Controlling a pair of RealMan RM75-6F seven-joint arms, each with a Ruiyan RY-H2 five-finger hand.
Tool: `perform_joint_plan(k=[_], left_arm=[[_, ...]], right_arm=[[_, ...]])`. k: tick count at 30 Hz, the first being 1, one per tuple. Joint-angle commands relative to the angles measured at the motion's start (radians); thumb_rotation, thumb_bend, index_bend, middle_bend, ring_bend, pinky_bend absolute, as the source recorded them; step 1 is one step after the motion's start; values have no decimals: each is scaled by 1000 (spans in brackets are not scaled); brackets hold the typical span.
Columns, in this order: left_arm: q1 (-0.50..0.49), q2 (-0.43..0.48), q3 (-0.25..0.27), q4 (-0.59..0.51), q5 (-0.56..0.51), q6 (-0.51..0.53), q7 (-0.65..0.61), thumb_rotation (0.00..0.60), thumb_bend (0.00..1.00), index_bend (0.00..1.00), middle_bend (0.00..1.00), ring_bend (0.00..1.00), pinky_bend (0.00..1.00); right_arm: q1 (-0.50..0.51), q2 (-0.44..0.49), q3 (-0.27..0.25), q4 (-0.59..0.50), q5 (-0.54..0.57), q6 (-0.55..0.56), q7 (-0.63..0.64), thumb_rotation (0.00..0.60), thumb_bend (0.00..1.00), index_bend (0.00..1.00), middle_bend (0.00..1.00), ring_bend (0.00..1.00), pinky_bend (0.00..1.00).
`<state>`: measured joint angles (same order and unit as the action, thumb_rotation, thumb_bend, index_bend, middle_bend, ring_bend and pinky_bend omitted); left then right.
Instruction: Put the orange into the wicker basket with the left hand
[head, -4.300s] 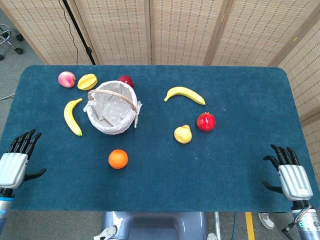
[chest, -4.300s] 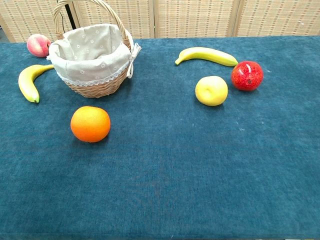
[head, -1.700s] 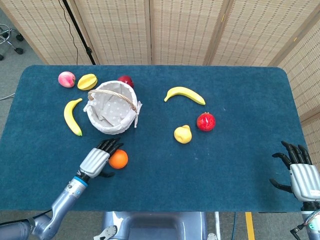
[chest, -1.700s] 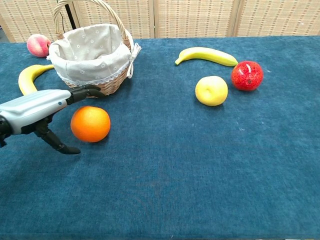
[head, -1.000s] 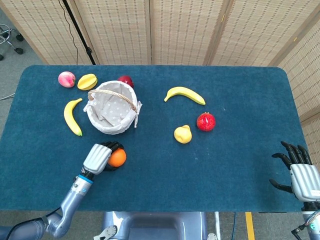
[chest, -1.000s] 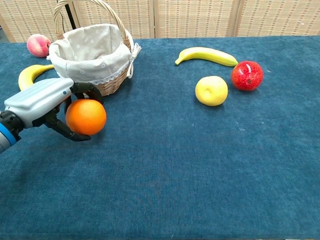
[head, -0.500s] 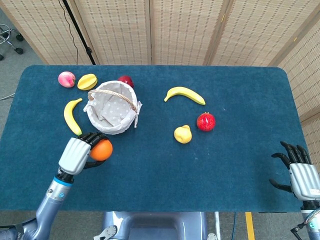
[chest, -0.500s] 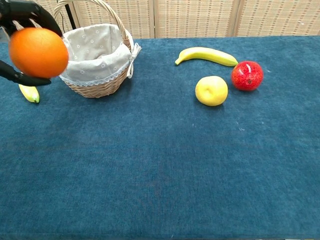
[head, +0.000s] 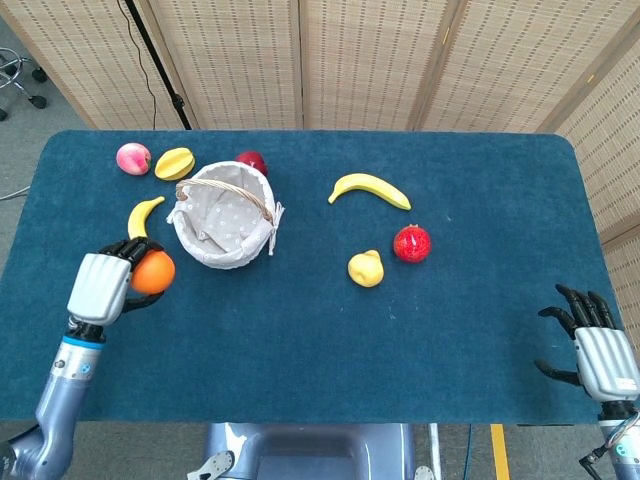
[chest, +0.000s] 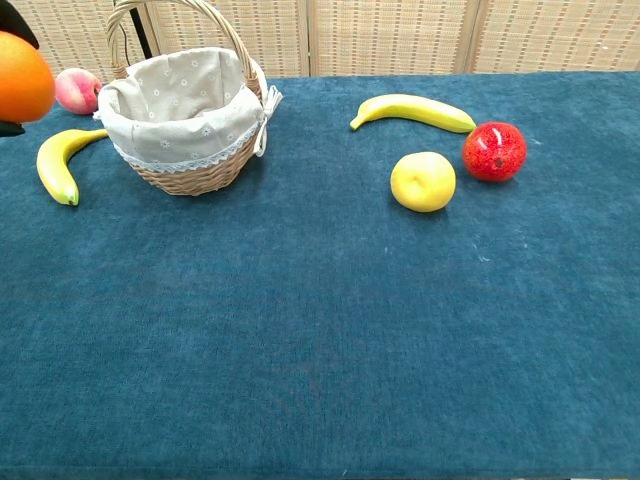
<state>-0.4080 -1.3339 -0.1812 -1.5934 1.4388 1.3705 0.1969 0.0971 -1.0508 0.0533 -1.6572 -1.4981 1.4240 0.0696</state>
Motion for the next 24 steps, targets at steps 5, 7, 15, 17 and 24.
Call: perform_joint_plan(k=[5, 7, 15, 17, 24], left_arm=[[-81, -71, -49, 168, -78, -120, -81, 600, 228, 696, 607, 562, 569], [-96, -86, -54, 190, -80, -133, -95, 600, 228, 696, 607, 562, 569], [-139, -116, -67, 190, -59, -134, -87, 600, 228, 696, 606, 564, 569], [-147, -118, -70, 179, -65, -137, -69, 600, 228, 696, 607, 564, 569], [-171, -121, -88, 189, -101, -158, -38, 600, 228, 696, 606, 564, 569]], right_arm=[[1, 4, -5, -8, -13, 2, 2, 600, 153, 316, 77, 92, 33], [1, 4, -6, -8, -14, 1, 3, 600, 154, 316, 78, 92, 33], [0, 4, -4, -5, -9, 3, 8, 600, 152, 316, 78, 92, 33], [0, 4, -3, -3, -8, 4, 11, 600, 152, 316, 77, 92, 33], [-1, 7, -4, -2, -11, 6, 21, 600, 152, 316, 78, 92, 33]])
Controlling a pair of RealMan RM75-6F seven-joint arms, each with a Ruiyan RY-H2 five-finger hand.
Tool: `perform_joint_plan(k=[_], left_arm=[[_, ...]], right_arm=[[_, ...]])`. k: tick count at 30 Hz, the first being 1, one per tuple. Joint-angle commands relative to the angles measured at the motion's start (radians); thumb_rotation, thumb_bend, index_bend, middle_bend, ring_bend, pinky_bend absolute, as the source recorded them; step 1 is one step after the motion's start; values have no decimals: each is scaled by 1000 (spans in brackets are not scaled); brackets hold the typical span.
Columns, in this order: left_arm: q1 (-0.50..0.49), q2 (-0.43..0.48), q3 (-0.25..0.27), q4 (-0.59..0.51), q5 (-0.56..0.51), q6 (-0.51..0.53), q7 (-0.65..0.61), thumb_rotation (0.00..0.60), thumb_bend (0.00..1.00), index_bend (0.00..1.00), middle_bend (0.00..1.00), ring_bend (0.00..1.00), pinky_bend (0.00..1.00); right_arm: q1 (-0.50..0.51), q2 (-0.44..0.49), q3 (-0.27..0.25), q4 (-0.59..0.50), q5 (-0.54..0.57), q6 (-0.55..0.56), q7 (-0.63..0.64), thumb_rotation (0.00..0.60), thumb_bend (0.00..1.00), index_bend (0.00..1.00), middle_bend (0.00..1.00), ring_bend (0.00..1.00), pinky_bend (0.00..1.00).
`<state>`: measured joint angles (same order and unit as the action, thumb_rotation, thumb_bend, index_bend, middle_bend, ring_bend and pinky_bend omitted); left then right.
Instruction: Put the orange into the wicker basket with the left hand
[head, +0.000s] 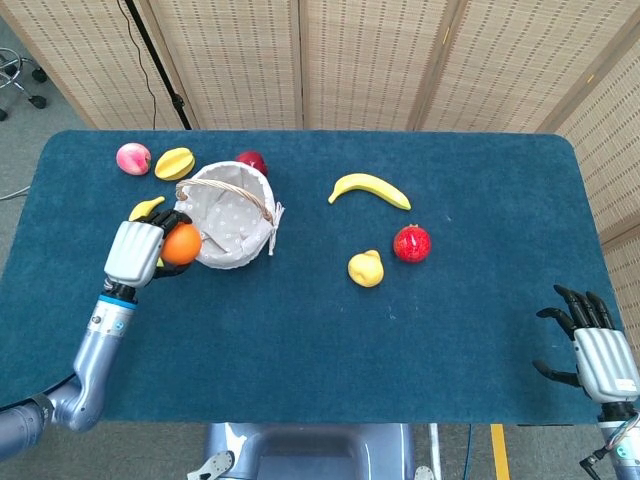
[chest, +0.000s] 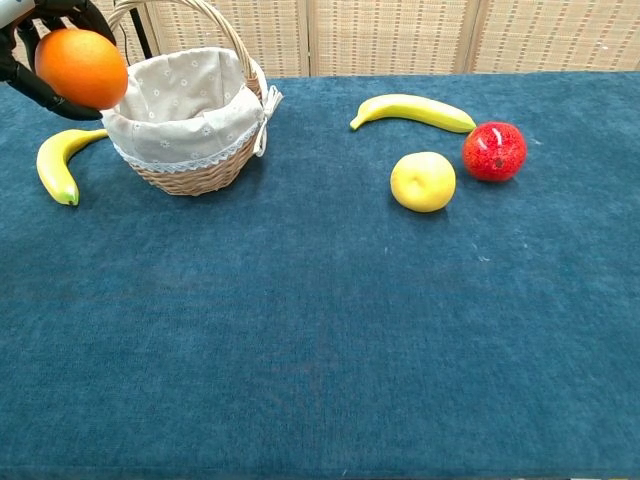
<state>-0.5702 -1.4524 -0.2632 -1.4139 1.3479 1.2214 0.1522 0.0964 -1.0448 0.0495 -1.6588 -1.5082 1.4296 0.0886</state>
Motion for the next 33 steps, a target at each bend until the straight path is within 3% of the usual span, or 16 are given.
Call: perform_joint_plan(k=[1, 10, 13, 15, 19, 22, 25, 33], left_arm=[[-14, -5, -8, 17, -14, -14, 7, 600, 228, 696, 607, 565, 570], [-52, -36, -12, 100, -33, -56, -29, 600, 228, 695, 606, 556, 569], [-64, -26, -6, 103, -24, -79, -56, 600, 210, 652, 548, 494, 554], [-69, 3, 5, 78, -23, -113, -81, 600, 159, 557, 426, 395, 477], [-73, 62, 20, 21, -26, -158, -85, 600, 51, 282, 126, 150, 217], [-72, 83, 25, -8, -36, -163, -65, 600, 21, 178, 19, 40, 68], [-69, 97, 27, -33, -48, -159, -47, 600, 7, 128, 0, 4, 6], [-70, 106, 28, -49, -71, -158, -24, 600, 2, 116, 0, 0, 0]], right_arm=[[0, 1, -1, 0, -1, 0, 2, 600, 152, 316, 78, 92, 33], [1, 3, -3, -3, -5, -1, 6, 600, 152, 320, 78, 92, 33], [1, 3, -3, -2, -3, -3, 9, 600, 152, 321, 78, 92, 33], [2, 3, -3, 0, -1, -6, 10, 600, 151, 321, 77, 92, 33], [3, 2, -2, 2, 0, -8, 10, 600, 151, 322, 77, 92, 33], [4, 2, -3, 2, 0, -9, 10, 600, 152, 322, 78, 92, 32], [5, 2, -4, 1, 0, -12, 10, 600, 152, 322, 78, 92, 31], [6, 5, -6, -5, 2, -18, 5, 600, 151, 322, 78, 92, 30]])
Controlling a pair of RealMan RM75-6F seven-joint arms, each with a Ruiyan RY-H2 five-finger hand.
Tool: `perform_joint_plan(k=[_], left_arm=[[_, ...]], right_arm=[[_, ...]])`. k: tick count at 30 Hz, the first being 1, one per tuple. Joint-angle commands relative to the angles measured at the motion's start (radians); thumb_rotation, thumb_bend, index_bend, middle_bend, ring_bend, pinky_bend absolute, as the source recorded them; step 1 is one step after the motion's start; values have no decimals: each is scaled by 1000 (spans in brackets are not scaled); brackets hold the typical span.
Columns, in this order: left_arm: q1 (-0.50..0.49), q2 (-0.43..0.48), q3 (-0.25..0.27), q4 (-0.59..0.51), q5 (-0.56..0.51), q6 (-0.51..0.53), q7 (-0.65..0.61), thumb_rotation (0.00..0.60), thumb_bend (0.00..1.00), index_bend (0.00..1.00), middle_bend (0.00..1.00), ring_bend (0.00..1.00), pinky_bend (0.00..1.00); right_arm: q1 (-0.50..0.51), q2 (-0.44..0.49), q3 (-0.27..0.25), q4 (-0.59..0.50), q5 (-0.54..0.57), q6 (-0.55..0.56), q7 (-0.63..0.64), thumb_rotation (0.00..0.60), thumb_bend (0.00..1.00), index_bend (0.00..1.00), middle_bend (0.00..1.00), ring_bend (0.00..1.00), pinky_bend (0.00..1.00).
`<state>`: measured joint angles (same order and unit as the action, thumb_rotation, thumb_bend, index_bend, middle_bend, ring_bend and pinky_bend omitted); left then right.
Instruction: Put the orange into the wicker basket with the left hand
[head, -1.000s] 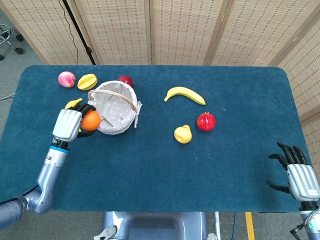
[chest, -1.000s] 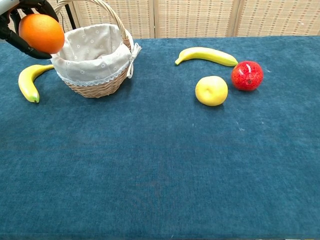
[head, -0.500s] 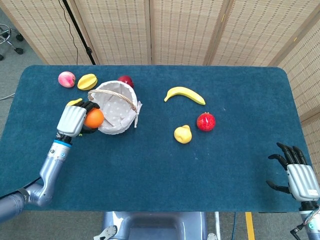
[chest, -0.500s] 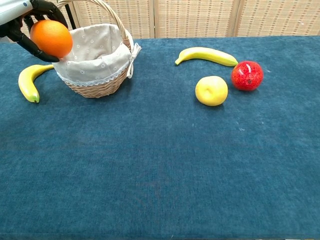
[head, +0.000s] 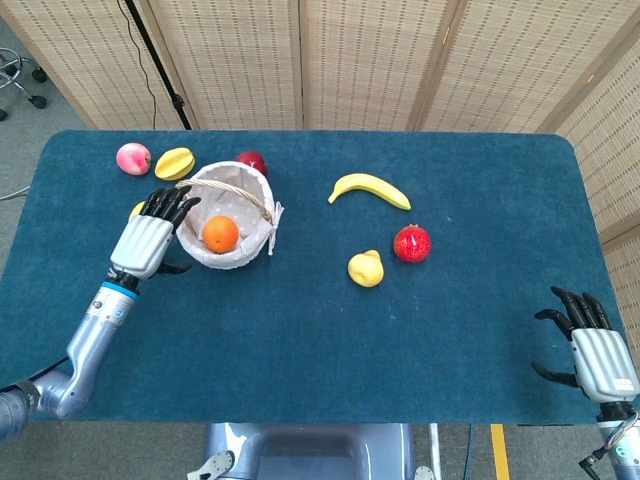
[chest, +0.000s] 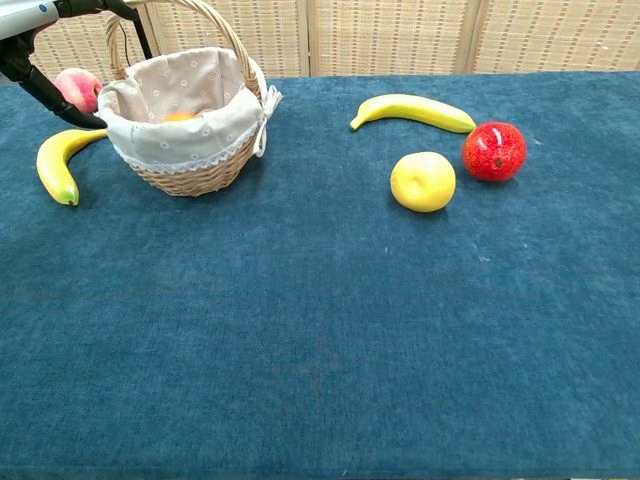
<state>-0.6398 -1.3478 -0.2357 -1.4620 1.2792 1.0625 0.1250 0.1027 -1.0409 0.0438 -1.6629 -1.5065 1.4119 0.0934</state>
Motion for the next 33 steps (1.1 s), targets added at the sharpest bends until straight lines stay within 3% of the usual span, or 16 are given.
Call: perform_joint_plan(k=[1, 8, 13, 15, 18, 22, 33], left_arm=[[0, 1, 2, -1, -3, 2, 4, 600, 2, 116, 0, 0, 0], [38, 32, 37, -65, 48, 68, 8, 600, 2, 116, 0, 0, 0], [160, 116, 117, -198, 143, 238, 55, 600, 2, 118, 0, 2, 0], [269, 190, 180, -255, 157, 341, 50, 600, 2, 122, 0, 5, 0], [339, 253, 221, -275, 173, 397, 22, 600, 2, 128, 0, 12, 0], [389, 269, 234, -249, 156, 425, -26, 600, 2, 130, 0, 16, 0], [446, 205, 218, -139, 138, 450, -79, 600, 2, 131, 0, 15, 0]], right_arm=[[0, 0, 0, -1, 0, 0, 0, 600, 151, 322, 78, 92, 30], [1, 0, 0, 2, 6, -5, 2, 600, 152, 322, 78, 92, 29], [2, 0, 2, 8, 14, -9, 8, 600, 151, 323, 77, 92, 29], [1, 1, 4, 10, 18, -9, 15, 600, 152, 323, 78, 92, 28], [3, 0, 6, 9, 20, -12, 16, 600, 153, 323, 77, 92, 29], [8, -3, 8, 7, 21, -17, 6, 600, 152, 323, 78, 92, 29], [32, -29, 4, 7, 26, -59, -32, 600, 151, 323, 77, 92, 29]])
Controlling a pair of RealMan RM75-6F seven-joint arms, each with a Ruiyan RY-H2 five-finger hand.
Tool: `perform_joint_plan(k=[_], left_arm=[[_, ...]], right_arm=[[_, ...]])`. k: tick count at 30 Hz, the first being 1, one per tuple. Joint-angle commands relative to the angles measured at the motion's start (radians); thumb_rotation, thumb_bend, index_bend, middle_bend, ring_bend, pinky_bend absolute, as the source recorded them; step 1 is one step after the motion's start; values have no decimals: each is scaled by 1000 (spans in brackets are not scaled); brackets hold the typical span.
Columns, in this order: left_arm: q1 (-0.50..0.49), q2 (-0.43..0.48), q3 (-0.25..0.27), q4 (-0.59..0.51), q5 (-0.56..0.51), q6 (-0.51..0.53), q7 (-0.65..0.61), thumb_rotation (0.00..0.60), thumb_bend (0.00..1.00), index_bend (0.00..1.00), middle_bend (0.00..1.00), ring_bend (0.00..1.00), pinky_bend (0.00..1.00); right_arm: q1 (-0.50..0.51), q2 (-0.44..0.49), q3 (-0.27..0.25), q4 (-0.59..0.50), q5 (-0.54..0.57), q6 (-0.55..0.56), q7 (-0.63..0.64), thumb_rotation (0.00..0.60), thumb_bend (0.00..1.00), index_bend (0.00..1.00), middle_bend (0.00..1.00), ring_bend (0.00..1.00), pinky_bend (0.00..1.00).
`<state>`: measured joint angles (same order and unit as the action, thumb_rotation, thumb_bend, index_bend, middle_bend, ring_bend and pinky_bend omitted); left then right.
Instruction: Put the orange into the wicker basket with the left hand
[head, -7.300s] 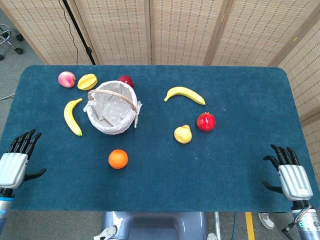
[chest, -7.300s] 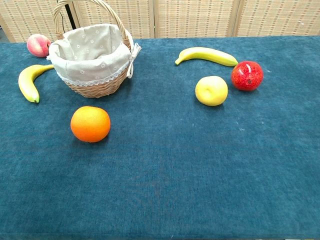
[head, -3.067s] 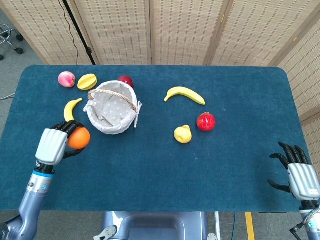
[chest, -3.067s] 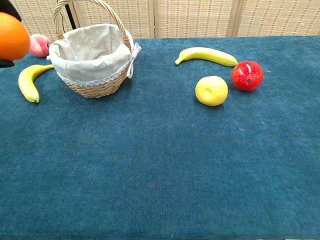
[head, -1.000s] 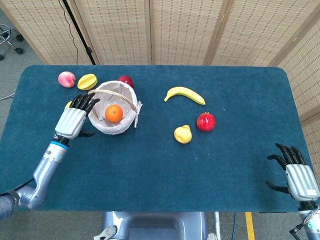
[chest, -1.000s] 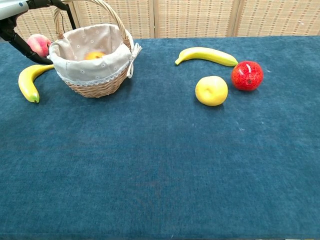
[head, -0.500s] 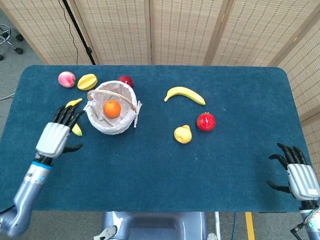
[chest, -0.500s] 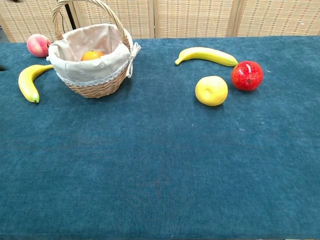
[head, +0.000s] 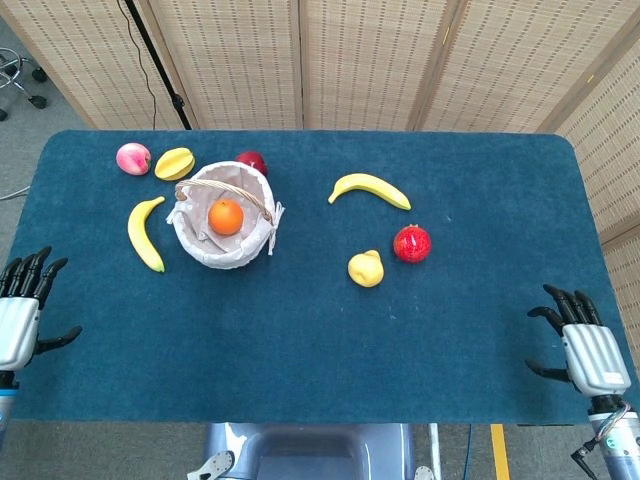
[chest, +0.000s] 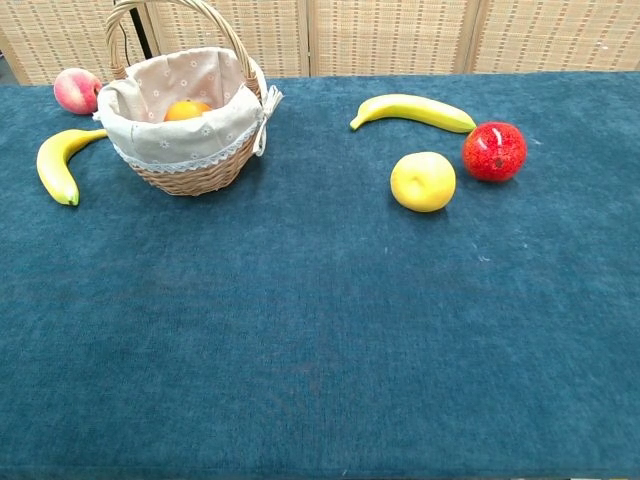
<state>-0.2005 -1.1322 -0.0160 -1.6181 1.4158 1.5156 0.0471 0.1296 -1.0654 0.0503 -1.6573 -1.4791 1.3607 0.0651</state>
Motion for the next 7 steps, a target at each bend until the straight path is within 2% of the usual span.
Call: perform_joint_plan(k=[1, 7], left_arm=[[7, -10, -2, 19, 3, -6, 0, 600, 2, 131, 1, 16, 0], [13, -18, -12, 42, 13, -10, -15, 600, 2, 131, 3, 16, 0]], right_arm=[[7, -7, -2, 2, -1, -11, -4, 600, 152, 323, 78, 92, 29], [21, -22, -1, 10, 4, -30, -17, 600, 151, 324, 78, 92, 29]])
